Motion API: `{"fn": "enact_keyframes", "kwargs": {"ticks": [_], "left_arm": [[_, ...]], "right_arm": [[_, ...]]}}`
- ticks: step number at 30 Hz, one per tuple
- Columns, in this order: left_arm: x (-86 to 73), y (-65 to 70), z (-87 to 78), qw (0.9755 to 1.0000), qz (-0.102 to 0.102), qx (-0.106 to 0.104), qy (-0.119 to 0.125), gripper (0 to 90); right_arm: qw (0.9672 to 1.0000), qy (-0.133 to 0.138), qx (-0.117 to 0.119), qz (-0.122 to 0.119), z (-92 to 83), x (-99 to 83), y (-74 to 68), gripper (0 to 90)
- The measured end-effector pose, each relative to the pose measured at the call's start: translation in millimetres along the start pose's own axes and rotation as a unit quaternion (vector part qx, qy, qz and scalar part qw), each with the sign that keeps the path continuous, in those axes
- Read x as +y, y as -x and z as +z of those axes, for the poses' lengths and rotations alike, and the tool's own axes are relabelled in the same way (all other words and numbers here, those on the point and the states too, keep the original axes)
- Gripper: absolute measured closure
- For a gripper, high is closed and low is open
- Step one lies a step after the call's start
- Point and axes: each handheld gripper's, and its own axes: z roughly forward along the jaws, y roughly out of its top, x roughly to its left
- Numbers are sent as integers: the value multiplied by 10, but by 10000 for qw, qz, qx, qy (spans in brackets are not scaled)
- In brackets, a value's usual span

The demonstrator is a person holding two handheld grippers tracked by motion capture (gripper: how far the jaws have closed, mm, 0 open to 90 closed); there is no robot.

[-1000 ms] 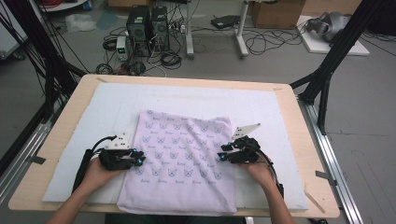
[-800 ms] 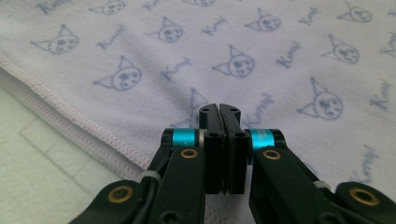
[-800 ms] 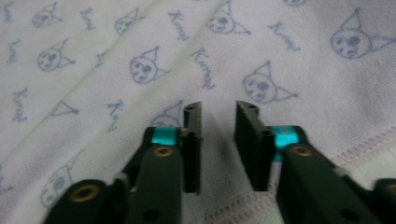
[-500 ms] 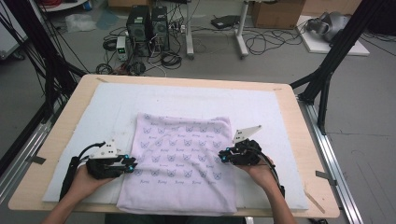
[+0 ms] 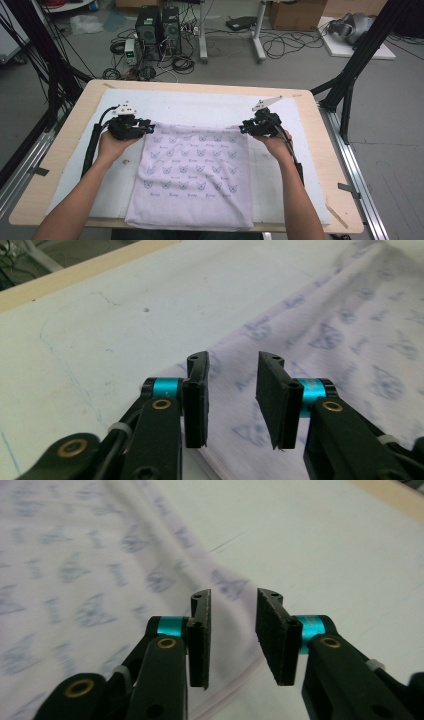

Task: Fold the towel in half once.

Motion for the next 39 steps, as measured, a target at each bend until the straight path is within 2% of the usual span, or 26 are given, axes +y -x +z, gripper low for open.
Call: {"fn": "enact_keyframes", "kwargs": {"ticks": [3, 6, 7, 9, 10, 11, 13, 14, 15, 16, 18, 20, 21, 23, 25, 29, 32, 33, 35, 36, 37, 38, 39], "left_arm": [[20, -53, 161, 9998, 37, 62, -191, 569], [-30, -53, 303, 9990, 71, 18, -442, 542], [-53, -48, 343, 9984, 113, -12, -557, 565], [-95, -29, 400, 9962, 234, -97, -830, 771], [-110, -9, 402, 9959, 277, -124, -848, 849], [-117, -1, 389, 9963, 285, -154, -800, 888], [-135, 17, 336, 9966, 276, -215, -748, 895], [-138, 17, 318, 9960, 281, -277, -797, 895], [-144, 32, 293, 9956, 317, -272, -841, 895], [-158, 52, 255, 9959, 397, -229, -781, 895], [-207, 67, 172, 9968, 349, -307, -656, 896], [-258, 69, 110, 9962, 386, -340, -698, 896], [-264, 63, 87, 9962, 394, -348, -689, 895], [-231, 51, 56, 9978, 364, -255, -495, 859], [-164, 39, 61, 9988, 333, -143, -315, 784], [2, -37, 176, 9986, 259, -141, -434, 690], [43, -140, 255, 9985, 119, 88, -522, 589], [36, -189, 277, 9984, 41, 232, -514, 555], [17, -255, 311, 9978, -87, 340, -567, 487], [-5, -290, 335, 9974, -149, 346, -613, 477], [-18, -303, 349, 9972, -180, 342, -643, 502], [-34, -318, 362, 9971, -166, 302, -684, 544], [-52, -330, 370, 9975, -153, 125, -685, 647]], "right_arm": [[9999, -51, 90, 13, 134, 50, 67, 631], [9984, 80, 560, -63, 255, 53, 32, 606], [9979, 34, 631, -111, 304, 59, 4, 595], [9973, -92, 711, -154, 398, 64, -47, 609], [9970, -204, 733, -162, 434, 61, -65, 644], [9966, -344, 737, -164, 474, 52, -79, 696], [9954, -493, 803, -154, 507, 23, -103, 794], [9949, -562, 814, -181, 515, -7, -122, 827], [9947, -583, 837, -161, 514, -26, -131, 837], [9946, -550, 864, -140, 506, -45, -140, 836], [9945, -430, 947, -142, 469, -70, -176, 842], [9938, -488, 950, -312, 431, -70, -230, 826], [9936, -476, 954, -362, 407, -59, -250, 791], [9952, -275, 842, -409, 346, -19, -268, 747], [9965, -42, 774, -299, 302, 20, -248, 709], [9973, -39, 710, -210, 315, 51, -199, 645], [9973, -125, 712, -153, 371, 23, -178, 594], [9971, -128, 742, -135, 388, 15, -171, 590], [9971, -166, 720, -164, 432, 6, -164, 589], [9971, -168, 720, -188, 452, 4, -154, 594], [9972, -148, 718, -170, 473, 1, -146, 613], [9972, -132, 720, -179, 486, 1, -139, 638], [9970, -154, 750, -150, 496, 1, -137, 689]]}}
